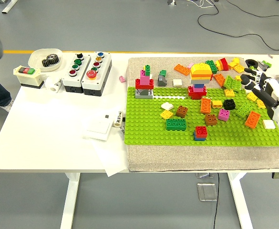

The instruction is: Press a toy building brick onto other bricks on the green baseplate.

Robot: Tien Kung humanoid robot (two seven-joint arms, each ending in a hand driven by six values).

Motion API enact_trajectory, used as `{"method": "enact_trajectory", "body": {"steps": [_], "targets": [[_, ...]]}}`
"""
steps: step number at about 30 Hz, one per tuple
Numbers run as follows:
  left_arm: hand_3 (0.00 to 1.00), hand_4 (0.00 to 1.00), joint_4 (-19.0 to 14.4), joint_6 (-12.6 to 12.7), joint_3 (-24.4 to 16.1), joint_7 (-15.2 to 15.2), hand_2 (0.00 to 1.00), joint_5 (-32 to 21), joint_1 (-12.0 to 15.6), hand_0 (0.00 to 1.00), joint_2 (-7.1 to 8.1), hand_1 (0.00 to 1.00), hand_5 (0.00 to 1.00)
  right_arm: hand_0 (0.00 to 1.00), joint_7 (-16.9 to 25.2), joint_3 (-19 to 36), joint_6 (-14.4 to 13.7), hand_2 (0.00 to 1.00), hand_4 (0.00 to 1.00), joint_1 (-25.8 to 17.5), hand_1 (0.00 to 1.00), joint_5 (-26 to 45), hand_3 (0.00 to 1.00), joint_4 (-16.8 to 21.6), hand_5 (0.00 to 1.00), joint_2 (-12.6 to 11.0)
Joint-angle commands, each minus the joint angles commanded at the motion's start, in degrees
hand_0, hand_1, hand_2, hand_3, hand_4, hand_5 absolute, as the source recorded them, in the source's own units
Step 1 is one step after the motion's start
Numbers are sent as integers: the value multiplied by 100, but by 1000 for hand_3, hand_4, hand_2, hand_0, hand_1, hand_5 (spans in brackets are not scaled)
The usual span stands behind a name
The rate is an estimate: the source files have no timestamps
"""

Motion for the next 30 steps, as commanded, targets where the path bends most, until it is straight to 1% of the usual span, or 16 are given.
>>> {"method": "enact_trajectory", "body": {"steps": [3,4,5,8,9,14,15,20,21,26,27,30], "targets": [[809,856,-1,-3,7,-3,804,-4,-4,570,3,637,811,836,-7,-8,-30,798,996,6,773,-215,841,0,640,-9],[809,856,-1,-4,9,-3,804,-4,-5,570,3,637,811,827,-10,-10,-40,792,943,8,762,-287,841,-2,549,-12],[809,856,-1,-5,5,1,804,7,-10,570,5,637,811,827,-23,-17,-67,792,943,14,762,-515,841,-12,549,-18],[809,856,1,-5,5,7,804,14,-16,570,6,637,811,827,-59,-20,-86,792,943,18,762,-879,841,-27,549,-27],[809,856,1,-6,9,9,804,14,-18,570,7,637,811,787,-70,-19,-89,780,826,18,738,-1004,813,-34,432,-28],[809,856,2,-5,7,16,804,31,-23,570,8,637,811,787,-91,-30,-44,780,826,8,738,-1337,813,-36,432,-24],[809,858,2,-4,7,17,804,34,-23,570,8,637,815,760,-90,-35,-37,772,753,7,727,-1386,765,-34,353,-23],[809,858,2,2,2,23,804,54,-26,570,6,637,815,760,-78,-63,-30,772,753,3,727,-1651,765,-10,353,-33],[809,857,2,3,3,23,804,54,-26,569,6,637,815,740,-78,-68,-30,758,715,3,716,-1693,700,-6,297,-36],[809,857,3,7,-8,28,804,63,-19,569,4,637,815,740,-103,-147,-24,758,715,3,716,-2054,700,66,297,-63],[808,856,3,6,-5,27,803,63,-18,569,5,637,813,718,-107,-155,-21,736,706,1,694,-2114,649,81,275,-64],[808,856,4,9,-17,32,803,84,-12,569,8,637,813,718,-125,-216,-6,736,706,7,694,-2376,649,193,275,-69]]}}
